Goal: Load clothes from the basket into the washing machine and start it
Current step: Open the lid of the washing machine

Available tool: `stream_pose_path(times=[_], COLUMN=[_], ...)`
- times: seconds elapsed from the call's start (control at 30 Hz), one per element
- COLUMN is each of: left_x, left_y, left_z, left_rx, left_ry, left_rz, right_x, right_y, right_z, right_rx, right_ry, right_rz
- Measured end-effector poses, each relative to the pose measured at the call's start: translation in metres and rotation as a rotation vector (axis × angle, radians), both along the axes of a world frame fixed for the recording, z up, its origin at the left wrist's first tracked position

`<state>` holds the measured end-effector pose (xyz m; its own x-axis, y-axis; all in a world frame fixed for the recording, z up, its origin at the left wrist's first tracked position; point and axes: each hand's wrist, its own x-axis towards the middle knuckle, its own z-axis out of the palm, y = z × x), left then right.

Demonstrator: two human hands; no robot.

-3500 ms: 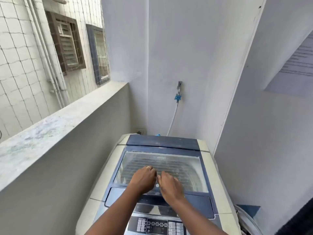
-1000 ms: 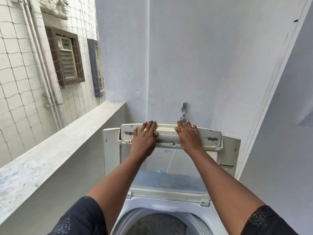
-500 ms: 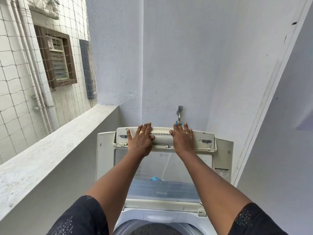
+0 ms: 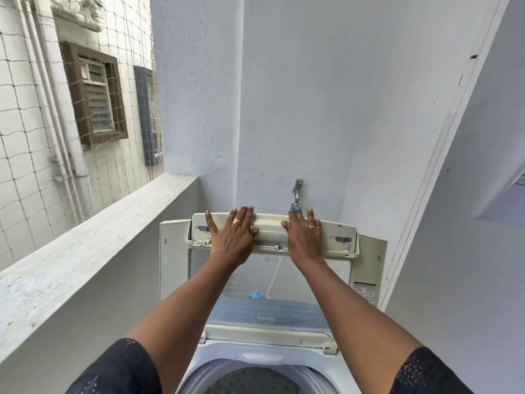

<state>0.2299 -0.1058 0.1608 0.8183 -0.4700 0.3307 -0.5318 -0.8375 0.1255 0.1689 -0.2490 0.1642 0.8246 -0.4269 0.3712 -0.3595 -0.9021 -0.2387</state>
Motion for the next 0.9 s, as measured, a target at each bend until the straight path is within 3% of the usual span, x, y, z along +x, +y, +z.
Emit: stream_pose_path(times=[0.47,0.9], left_x=[-0.047,-0.133], left_y=[0.014,0.013], left_z=[-0.001,-0.067], left_rx=[-0.043,-0.134], left_ry=[-0.02,0.122], left_rz=[0.004,-0.062], right_x=[-0.045,-0.125], right_y=[0.018,0.053], right_z=[-0.026,-0.084], right_rx=[-0.038,-0.033], right_ry=[-0.062,0.053], right_rz=[-0.009,-0.032])
